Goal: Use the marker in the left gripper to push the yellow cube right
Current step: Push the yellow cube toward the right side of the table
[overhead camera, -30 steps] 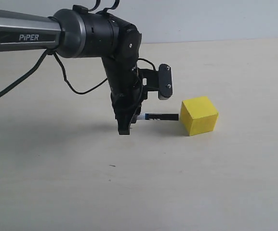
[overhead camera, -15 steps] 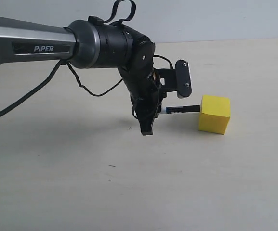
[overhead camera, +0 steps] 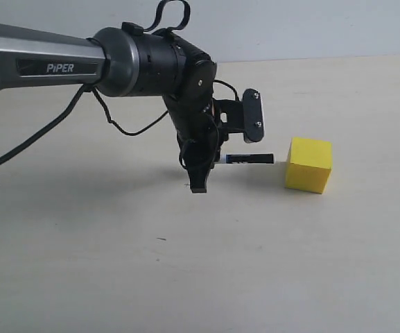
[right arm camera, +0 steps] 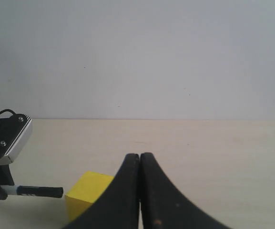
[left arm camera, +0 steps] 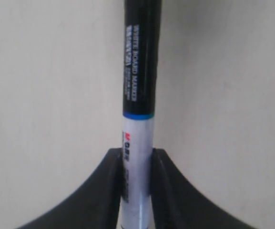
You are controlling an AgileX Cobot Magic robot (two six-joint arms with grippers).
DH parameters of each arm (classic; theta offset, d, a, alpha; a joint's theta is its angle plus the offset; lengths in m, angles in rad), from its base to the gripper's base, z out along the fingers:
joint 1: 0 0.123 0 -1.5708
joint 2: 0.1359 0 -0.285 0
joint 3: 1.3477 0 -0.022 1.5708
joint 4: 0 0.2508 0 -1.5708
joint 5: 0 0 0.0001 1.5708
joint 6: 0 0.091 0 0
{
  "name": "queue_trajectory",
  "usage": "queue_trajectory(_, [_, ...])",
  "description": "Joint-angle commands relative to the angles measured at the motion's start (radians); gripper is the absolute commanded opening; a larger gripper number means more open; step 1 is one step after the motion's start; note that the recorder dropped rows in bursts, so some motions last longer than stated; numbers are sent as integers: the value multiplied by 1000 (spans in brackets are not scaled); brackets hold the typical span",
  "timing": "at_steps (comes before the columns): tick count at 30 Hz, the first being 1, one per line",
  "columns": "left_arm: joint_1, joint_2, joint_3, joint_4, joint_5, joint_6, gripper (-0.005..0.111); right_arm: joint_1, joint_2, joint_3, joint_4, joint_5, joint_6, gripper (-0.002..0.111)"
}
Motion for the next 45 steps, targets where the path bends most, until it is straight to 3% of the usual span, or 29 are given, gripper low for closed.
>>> queue_trajectory(1, [-51, -5, -6, -11, -9, 0, 0, 1, -7, 4, -1, -6, -1, 0])
queue_trajectory(7, [-68, -5, -6, -11, 5, 0, 0, 1, -7, 4, -1, -6, -1, 0])
queue_trajectory(19, [24, -5, -6, 2, 76, -53, 0, 1, -7, 4, -1, -6, -1, 0])
queue_trajectory(28, [28, -5, -8, -32, 79, -56, 0, 1, -7, 4, -1, -6, -1, 0])
queue_trajectory(31, [16, 12, -95, -57, 262, -11, 0, 1, -7, 4, -1, -6, -1, 0])
queue_trajectory(33, [13, 20, -159, -79, 300, -13, 0, 1, -7, 4, -1, -6, -1, 0])
queue_trajectory(38, [11, 84, -235, -111, 352, -7, 0, 1, -7, 4, -1, -6, -1, 0])
queue_trajectory(45, [5, 103, -235, -109, 299, -4, 0, 1, -7, 4, -1, -6, -1, 0])
